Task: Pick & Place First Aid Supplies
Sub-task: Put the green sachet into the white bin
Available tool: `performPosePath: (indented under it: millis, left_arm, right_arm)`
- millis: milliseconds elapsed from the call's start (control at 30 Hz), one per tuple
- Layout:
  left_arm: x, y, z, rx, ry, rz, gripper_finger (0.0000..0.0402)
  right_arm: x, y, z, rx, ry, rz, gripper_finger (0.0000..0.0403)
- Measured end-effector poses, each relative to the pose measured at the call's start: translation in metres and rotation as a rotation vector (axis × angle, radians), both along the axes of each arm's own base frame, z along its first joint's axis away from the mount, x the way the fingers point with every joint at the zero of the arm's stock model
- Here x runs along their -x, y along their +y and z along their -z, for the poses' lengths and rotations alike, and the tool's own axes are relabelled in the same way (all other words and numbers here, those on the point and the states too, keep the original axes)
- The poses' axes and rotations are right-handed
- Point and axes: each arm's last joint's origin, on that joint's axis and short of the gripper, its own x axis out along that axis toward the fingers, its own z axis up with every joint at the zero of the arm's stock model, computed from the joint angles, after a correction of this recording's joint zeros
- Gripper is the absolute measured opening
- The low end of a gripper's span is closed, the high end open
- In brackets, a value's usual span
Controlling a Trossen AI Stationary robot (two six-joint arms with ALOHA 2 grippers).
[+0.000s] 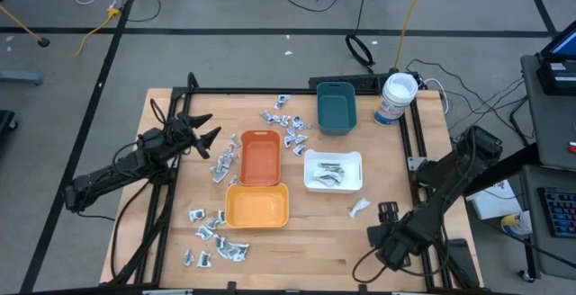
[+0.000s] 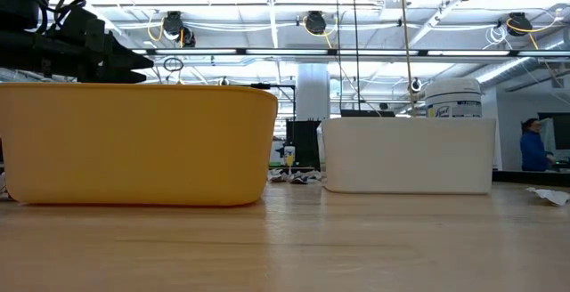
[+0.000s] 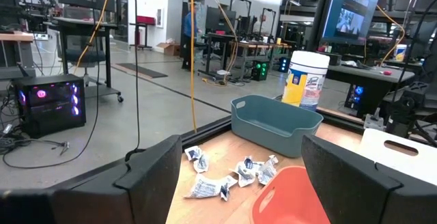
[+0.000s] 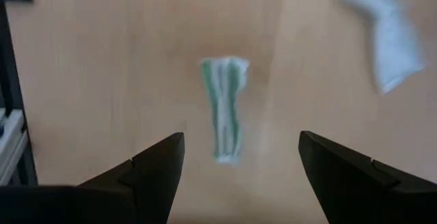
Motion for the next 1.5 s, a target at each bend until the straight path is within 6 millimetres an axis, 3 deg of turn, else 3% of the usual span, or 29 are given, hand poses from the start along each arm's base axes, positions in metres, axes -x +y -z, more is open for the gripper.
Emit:
performPosePath:
  millis: [167,567,733,933,1133,1500]
  left_arm:
    - [0.000,0.000,0.000,0.000,0.000,0.000,0.0308]
    - [0.000,0.000,0.000,0.000,0.001,0.000,0.0308]
    - [0.000,0.000,0.000,0.000,0.000,0.000,0.0308]
    - [0.000,0.000,0.000,0.000,0.000,0.000,0.0308]
    - [0.000,0.000,0.000,0.000,0.000,0.000,0.0308]
    - [0.000,0.000,0.000,0.001,-0.001,0.000,0.0308]
  right_arm:
    - [0.010,-0.002,0.021,-0.002,0.023,-0.005,0.0273]
    - [0.018,-0.013,0.051,-0.018,0.051,-0.017,0.0220]
    - [0.020,-0.015,0.058,-0.073,0.092,-0.014,0.0150]
    - [0.019,-0.014,0.058,-0.086,0.097,-0.007,0.0015]
    - [0.014,-0.010,0.045,-0.105,0.076,0.021,0.0002]
    - [0.002,-0.010,-0.016,-0.119,0.058,-0.010,0.0001]
